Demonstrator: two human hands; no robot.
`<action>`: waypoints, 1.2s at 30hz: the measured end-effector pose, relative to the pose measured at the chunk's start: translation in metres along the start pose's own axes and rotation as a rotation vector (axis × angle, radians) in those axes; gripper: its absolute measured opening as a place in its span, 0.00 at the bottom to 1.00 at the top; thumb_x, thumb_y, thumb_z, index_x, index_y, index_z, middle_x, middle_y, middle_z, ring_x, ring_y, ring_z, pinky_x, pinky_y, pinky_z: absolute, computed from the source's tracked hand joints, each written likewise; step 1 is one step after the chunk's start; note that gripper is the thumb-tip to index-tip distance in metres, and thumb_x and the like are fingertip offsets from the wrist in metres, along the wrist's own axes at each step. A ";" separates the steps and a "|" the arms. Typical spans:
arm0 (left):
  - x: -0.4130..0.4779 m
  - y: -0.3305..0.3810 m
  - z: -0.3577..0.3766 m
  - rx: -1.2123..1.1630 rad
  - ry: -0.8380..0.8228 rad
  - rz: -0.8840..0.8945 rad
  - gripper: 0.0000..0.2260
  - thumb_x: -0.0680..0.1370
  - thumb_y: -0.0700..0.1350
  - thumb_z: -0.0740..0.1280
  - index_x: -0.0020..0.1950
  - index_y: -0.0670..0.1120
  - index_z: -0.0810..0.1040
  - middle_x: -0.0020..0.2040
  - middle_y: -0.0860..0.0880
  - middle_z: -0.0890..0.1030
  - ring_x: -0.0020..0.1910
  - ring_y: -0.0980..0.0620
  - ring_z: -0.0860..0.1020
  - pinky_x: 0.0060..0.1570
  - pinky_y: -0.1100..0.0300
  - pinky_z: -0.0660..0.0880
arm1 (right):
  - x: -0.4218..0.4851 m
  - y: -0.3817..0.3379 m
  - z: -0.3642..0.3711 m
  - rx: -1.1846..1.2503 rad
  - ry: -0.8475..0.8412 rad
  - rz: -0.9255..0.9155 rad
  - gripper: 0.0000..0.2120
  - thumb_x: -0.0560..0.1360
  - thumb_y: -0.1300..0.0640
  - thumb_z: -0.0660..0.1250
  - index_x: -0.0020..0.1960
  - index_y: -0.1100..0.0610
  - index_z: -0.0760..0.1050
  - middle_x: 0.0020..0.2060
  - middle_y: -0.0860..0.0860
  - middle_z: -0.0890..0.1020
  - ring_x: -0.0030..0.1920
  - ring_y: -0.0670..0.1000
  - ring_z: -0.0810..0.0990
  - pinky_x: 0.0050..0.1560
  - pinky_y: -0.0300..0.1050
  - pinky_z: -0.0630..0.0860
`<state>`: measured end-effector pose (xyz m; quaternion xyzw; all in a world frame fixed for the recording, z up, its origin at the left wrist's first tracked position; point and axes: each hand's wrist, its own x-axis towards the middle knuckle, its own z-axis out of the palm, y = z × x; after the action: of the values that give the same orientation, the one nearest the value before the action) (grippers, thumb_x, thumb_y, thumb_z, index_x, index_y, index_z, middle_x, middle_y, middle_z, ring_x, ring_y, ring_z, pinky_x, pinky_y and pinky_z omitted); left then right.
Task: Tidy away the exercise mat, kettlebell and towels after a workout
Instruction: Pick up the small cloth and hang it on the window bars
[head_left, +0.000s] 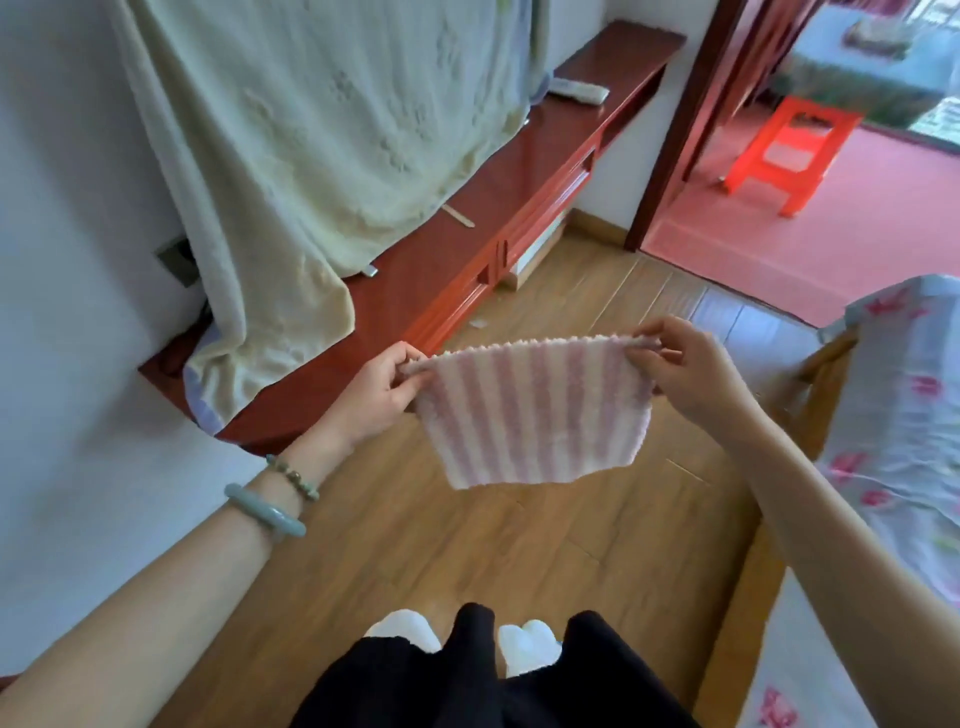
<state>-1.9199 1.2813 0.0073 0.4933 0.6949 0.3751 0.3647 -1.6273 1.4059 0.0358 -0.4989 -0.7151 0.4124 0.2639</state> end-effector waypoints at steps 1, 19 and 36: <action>0.015 0.014 0.015 -0.007 -0.030 0.023 0.04 0.79 0.40 0.63 0.48 0.39 0.73 0.37 0.47 0.74 0.36 0.59 0.74 0.37 0.63 0.76 | 0.003 0.006 -0.023 0.004 0.027 0.002 0.03 0.75 0.61 0.67 0.46 0.55 0.77 0.41 0.53 0.81 0.40 0.55 0.81 0.42 0.56 0.80; 0.334 0.237 0.217 0.117 -0.355 0.375 0.02 0.78 0.45 0.67 0.46 0.48 0.77 0.43 0.33 0.79 0.39 0.40 0.78 0.38 0.50 0.76 | 0.151 0.117 -0.298 0.099 0.491 0.090 0.05 0.75 0.67 0.65 0.45 0.58 0.74 0.32 0.51 0.74 0.25 0.38 0.73 0.25 0.33 0.74; 0.634 0.426 0.443 -0.017 -0.471 0.501 0.03 0.77 0.37 0.67 0.49 0.40 0.79 0.42 0.47 0.81 0.41 0.57 0.79 0.40 0.69 0.75 | 0.382 0.255 -0.558 0.158 0.637 0.120 0.12 0.76 0.70 0.62 0.40 0.55 0.73 0.31 0.54 0.71 0.25 0.39 0.70 0.27 0.39 0.77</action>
<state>-1.5123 2.0593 0.0953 0.7188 0.4456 0.3346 0.4157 -1.1998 1.9854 0.0959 -0.6219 -0.5319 0.3047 0.4873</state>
